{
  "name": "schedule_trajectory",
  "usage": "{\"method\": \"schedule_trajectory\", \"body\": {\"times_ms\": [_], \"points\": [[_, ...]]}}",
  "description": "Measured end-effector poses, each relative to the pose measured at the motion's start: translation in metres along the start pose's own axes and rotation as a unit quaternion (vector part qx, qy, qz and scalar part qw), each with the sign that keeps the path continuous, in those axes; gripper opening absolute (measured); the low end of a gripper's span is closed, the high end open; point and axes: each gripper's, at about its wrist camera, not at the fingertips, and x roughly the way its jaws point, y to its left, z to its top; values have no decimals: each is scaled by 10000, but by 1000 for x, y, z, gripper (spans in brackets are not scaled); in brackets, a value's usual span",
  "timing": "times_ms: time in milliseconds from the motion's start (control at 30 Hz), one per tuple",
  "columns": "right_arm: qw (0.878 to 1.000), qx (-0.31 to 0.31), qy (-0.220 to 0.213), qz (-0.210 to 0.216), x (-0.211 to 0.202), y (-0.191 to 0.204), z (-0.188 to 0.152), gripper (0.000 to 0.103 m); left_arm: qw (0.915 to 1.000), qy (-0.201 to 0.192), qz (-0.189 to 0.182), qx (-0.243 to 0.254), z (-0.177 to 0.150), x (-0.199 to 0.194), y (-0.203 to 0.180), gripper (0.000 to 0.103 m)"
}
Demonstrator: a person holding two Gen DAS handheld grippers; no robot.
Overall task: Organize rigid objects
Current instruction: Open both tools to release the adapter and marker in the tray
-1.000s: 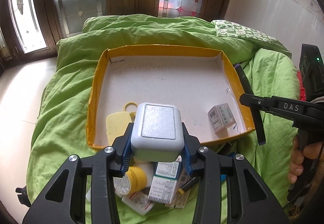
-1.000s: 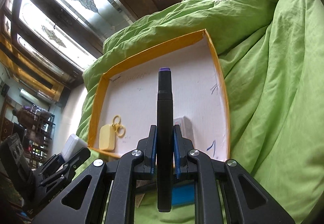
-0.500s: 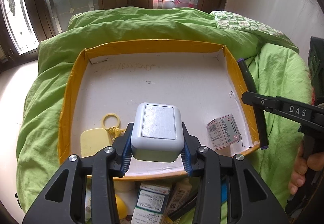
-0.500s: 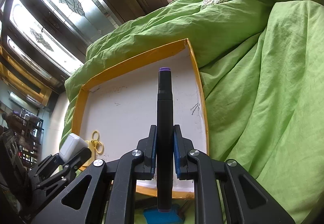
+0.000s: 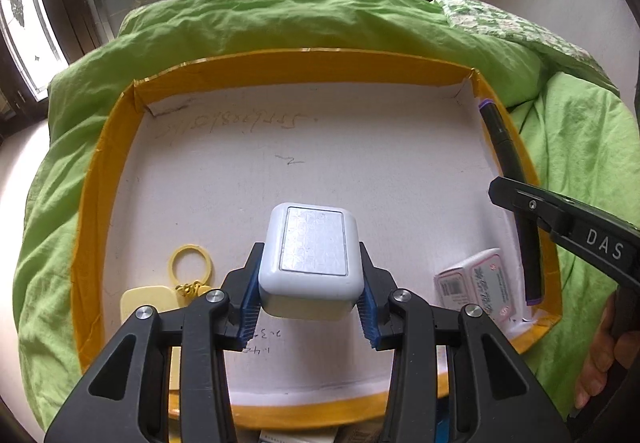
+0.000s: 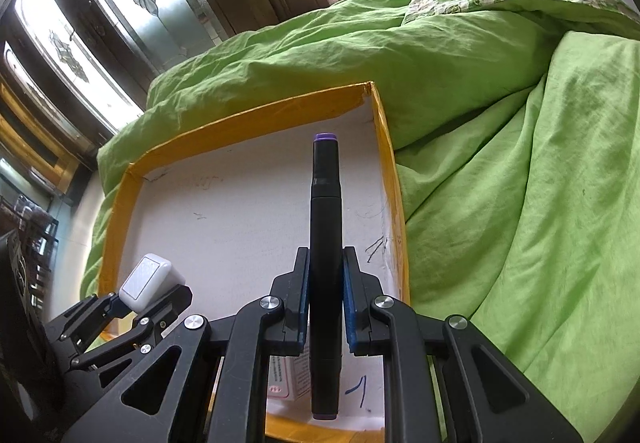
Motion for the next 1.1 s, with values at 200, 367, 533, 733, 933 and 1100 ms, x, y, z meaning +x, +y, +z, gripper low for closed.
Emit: {"method": "schedule_trajectory", "body": {"times_ms": [200, 367, 533, 733, 933, 1100], "points": [[9996, -76, 212, -142, 18, -3, -1, 13, 9999, 85, 77, 40, -3, 12, -1, 39], [9991, -251, 203, -264, 20, 3, -1, 13, 9999, 51, 88, 54, -5, 10, 0, 39], [9989, -260, 108, -383, 19, 4, -1, 13, 9999, 67, 113, 60, -5, 9, -1, 44], [9993, -119, -103, -335, 6, -1, -3, 23, 9996, -108, 207, 159, -7, -7, -5, 61], [9990, -71, -404, -153, -23, 3, -18, 55, 9990, -220, 316, 210, -12, -29, -7, 65], [9971, -202, -728, 6, -53, 9, -30, 66, 9977, -403, 437, 333, -25, -57, -8, 66]]}}
